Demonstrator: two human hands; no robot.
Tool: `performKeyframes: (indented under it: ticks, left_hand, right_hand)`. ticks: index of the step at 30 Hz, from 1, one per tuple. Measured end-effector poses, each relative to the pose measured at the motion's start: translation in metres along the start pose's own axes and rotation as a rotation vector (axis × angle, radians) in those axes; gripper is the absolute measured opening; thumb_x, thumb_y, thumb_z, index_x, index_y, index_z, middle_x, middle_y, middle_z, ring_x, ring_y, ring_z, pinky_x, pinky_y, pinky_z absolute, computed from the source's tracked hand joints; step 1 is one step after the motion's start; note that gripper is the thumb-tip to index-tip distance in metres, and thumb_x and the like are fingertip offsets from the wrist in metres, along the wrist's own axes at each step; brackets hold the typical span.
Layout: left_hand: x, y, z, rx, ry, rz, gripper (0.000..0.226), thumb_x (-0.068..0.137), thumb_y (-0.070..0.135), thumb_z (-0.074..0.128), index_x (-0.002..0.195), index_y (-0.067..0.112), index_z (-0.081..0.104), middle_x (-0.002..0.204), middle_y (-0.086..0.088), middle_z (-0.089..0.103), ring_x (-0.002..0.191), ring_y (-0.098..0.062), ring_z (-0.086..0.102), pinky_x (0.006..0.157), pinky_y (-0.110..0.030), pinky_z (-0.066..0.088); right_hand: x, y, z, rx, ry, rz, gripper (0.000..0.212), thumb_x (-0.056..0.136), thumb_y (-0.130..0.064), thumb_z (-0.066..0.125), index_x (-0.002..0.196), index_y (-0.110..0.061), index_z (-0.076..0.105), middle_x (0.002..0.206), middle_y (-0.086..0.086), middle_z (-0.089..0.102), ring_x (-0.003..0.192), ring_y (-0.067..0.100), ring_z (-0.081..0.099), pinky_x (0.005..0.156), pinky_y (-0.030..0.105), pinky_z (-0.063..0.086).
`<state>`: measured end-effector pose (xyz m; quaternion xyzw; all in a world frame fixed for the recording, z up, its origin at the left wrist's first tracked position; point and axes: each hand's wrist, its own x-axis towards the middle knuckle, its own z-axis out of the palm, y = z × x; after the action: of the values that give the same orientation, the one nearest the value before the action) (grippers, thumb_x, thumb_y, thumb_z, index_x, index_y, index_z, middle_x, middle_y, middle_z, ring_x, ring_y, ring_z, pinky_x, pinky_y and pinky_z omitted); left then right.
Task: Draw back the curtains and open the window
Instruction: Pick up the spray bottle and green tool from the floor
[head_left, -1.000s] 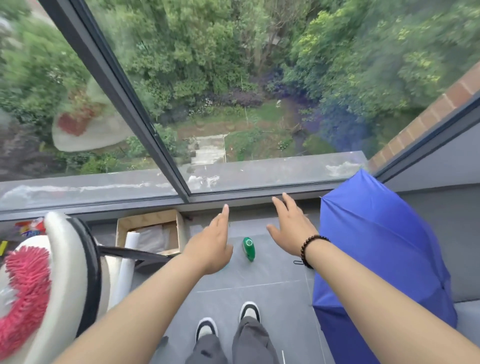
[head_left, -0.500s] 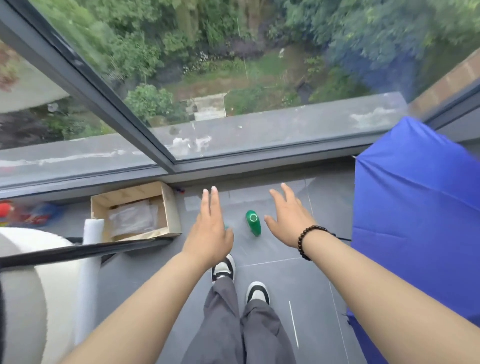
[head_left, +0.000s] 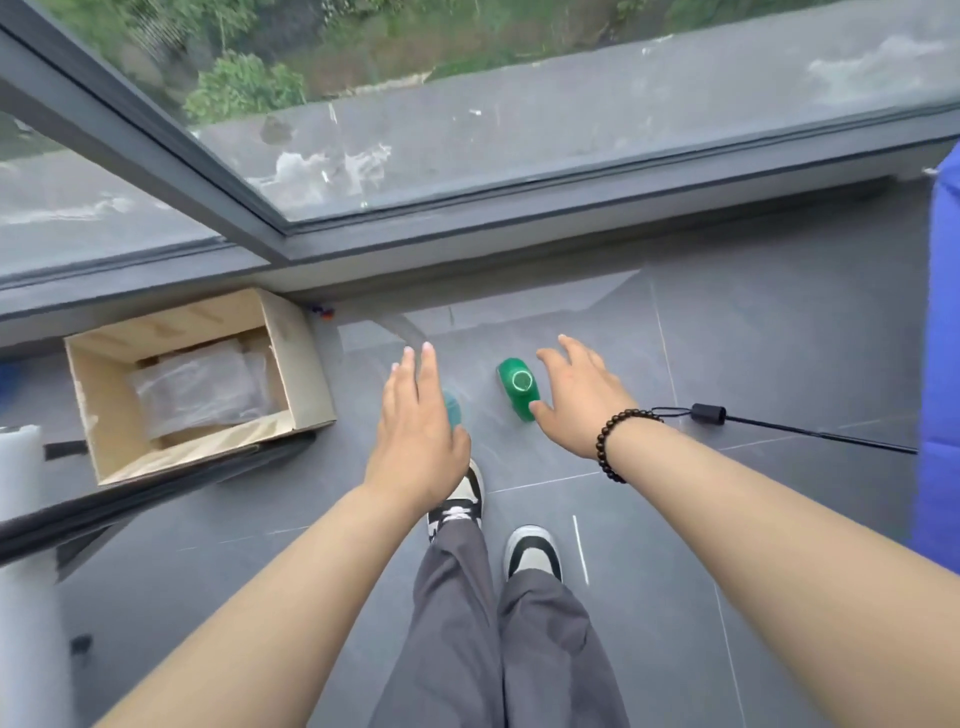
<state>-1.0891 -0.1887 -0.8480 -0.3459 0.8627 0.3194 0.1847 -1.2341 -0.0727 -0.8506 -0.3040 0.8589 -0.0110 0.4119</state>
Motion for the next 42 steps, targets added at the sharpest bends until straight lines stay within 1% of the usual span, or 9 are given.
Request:
performKeyframes:
  ticks: [4,8,10,14,20,27,32,36,42]
  left_hand:
    - [0.023,-0.019,0.019,0.040,-0.085,-0.011,0.081,0.091,0.012,0.049,0.155,0.016,-0.001,0.161,-0.014,-0.007,0.147,-0.032,0.000,0.119,-0.044,0.013]
    - [0.049,-0.037,0.038,-0.029,-0.111,-0.099,0.087,0.090,0.012,0.051,0.153,0.009,-0.008,0.162,-0.010,-0.004,0.148,-0.026,0.002,0.117,-0.040,0.015]
    - [0.060,-0.037,0.047,-0.095,-0.106,-0.178,0.091,0.088,0.010,0.053,0.153,0.007,-0.010,0.162,-0.011,-0.002,0.149,-0.026,0.004,0.117,-0.036,0.012]
    - [0.075,-0.033,0.062,-0.152,-0.141,-0.335,0.095,0.087,0.007,0.054,0.153,0.015,-0.013,0.161,-0.010,0.004,0.147,-0.029,0.009,0.115,-0.040,0.019]
    - [0.078,-0.037,0.076,-0.128,-0.039,-0.405,0.100,0.085,0.001,0.051,0.149,0.017,-0.024,0.156,-0.007,0.021,0.129,-0.032,0.044,0.093,-0.043,0.042]
    - [0.085,-0.054,0.085,-0.033,-0.084,-0.468,0.091,0.090,0.003,0.048,0.151,0.013,-0.019,0.136,-0.011,0.050,0.111,-0.033,0.057,0.077,-0.037,0.042]
    - [0.088,-0.060,0.092,-0.100,-0.055,-0.499,0.075,0.094,0.011,0.048,0.152,0.010,-0.001,0.144,-0.011,0.043,0.123,-0.033,0.050,0.090,-0.043,0.043]
    - [0.087,-0.061,0.092,-0.052,-0.097,-0.486,0.063,0.091,-0.002,0.045,0.146,0.010,0.018,0.139,-0.012,0.048,0.115,-0.035,0.055,0.082,-0.040,0.042]
    - [0.083,-0.062,0.084,0.037,-0.118,-0.453,0.044,0.093,0.000,0.045,0.134,0.011,0.031,0.118,-0.012,0.060,0.102,-0.036,0.060,0.069,-0.036,0.038]
  right_hand:
    - [0.031,0.001,0.023,-0.008,-0.034,0.023,0.058,0.092,-0.030,0.054,0.143,-0.015,0.031,0.159,0.011,0.010,0.146,0.027,0.009,0.115,0.041,0.021]
    - [0.062,0.000,0.045,-0.067,-0.056,0.064,0.057,0.090,-0.031,0.055,0.140,-0.016,0.034,0.157,0.010,0.018,0.146,0.028,0.009,0.118,0.047,0.008]
    - [0.075,-0.001,0.054,-0.047,-0.045,0.122,0.057,0.088,-0.032,0.057,0.138,-0.016,0.036,0.151,0.010,0.027,0.142,0.030,0.018,0.116,0.051,0.015]
    - [0.099,-0.004,0.072,0.155,-0.042,0.280,0.058,0.087,-0.030,0.060,0.137,-0.016,0.033,0.136,0.013,0.036,0.123,0.037,0.044,0.098,0.044,0.041]
    - [0.124,-0.002,0.102,0.017,-0.070,0.232,0.047,0.089,-0.014,0.057,0.131,-0.014,0.036,0.128,0.015,0.039,0.113,0.036,0.053,0.077,0.036,0.042]
    - [0.137,-0.006,0.109,-0.167,-0.050,0.125,0.037,0.089,0.007,0.041,0.123,-0.005,0.046,0.121,0.019,0.047,0.105,0.038,0.058,0.075,0.039,0.044]
    - [0.141,-0.009,0.112,-0.251,-0.042,0.121,0.036,0.088,0.010,0.039,0.122,0.001,0.045,0.120,0.020,0.049,0.107,0.038,0.058,0.078,0.041,0.047]
    - [0.141,-0.006,0.112,-0.276,-0.060,0.105,0.034,0.088,0.009,0.042,0.121,0.002,0.045,0.119,0.021,0.052,0.109,0.038,0.057,0.081,0.041,0.047]
    - [0.139,-0.007,0.099,-0.260,-0.088,0.108,0.033,0.086,0.007,0.046,0.118,0.001,0.050,0.116,0.021,0.055,0.107,0.038,0.058,0.080,0.039,0.047]
